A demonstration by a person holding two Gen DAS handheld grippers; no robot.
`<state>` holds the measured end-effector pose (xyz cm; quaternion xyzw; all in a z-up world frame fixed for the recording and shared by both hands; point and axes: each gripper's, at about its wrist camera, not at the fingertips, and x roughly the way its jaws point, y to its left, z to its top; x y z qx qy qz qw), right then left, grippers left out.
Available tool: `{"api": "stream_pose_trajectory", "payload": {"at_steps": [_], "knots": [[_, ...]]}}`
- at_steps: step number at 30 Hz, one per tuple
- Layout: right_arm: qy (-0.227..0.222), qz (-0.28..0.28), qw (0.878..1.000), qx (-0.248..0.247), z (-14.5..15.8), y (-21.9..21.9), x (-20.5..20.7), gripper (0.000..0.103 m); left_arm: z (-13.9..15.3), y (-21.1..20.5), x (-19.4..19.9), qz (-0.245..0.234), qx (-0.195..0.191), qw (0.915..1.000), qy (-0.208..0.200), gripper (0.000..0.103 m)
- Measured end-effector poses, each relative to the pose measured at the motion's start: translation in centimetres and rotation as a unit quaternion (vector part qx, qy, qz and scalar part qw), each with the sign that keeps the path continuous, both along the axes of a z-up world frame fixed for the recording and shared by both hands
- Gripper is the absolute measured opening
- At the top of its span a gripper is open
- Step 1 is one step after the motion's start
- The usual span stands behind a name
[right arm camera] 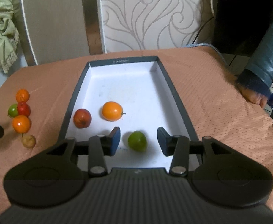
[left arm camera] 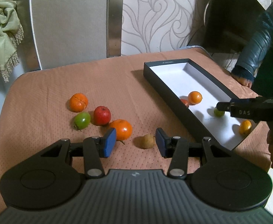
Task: Organize fruits
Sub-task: 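Open the right tool to drop the green fruit into the box while the left tool returns to the fruits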
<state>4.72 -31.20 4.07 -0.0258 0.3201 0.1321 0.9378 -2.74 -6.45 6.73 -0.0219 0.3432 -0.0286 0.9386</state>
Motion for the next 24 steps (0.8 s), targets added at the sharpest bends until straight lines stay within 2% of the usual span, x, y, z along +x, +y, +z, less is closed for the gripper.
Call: {"api": "stream_pose_trajectory", "payload": {"at_steps": [11, 24], "knots": [[-0.043, -0.002, 0.999, 0.011, 2.1, 1.0, -5.1, 0.046, -0.6, 0.5, -0.3, -0.036, 0.001, 0.9994, 0.001, 0.053], [-0.065, 0.04, 0.997, 0.0, 3.2, 5.2, -10.1, 0.045, -1.0, 1.3, 0.0, -0.073, -0.006, 0.9973, 0.0, 0.053]]}}
